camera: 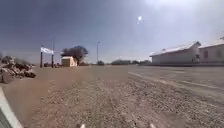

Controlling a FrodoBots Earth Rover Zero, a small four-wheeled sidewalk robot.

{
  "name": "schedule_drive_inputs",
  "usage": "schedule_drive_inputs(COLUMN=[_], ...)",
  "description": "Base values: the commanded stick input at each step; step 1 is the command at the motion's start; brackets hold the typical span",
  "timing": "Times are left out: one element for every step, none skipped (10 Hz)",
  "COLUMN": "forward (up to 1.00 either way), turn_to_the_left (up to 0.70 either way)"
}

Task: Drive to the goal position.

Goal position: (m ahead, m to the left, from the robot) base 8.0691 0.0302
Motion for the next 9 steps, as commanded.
schedule_drive_inputs(forward=[0.70, 0.70, 0.70, 0.70, 0.70, 0.70, 0.70, 0.70, 0.70], turn_to_the_left=[0.00, 0.00, 0.00, 0.00, 0.00, 0.00, 0.00, 0.00, 0.00])
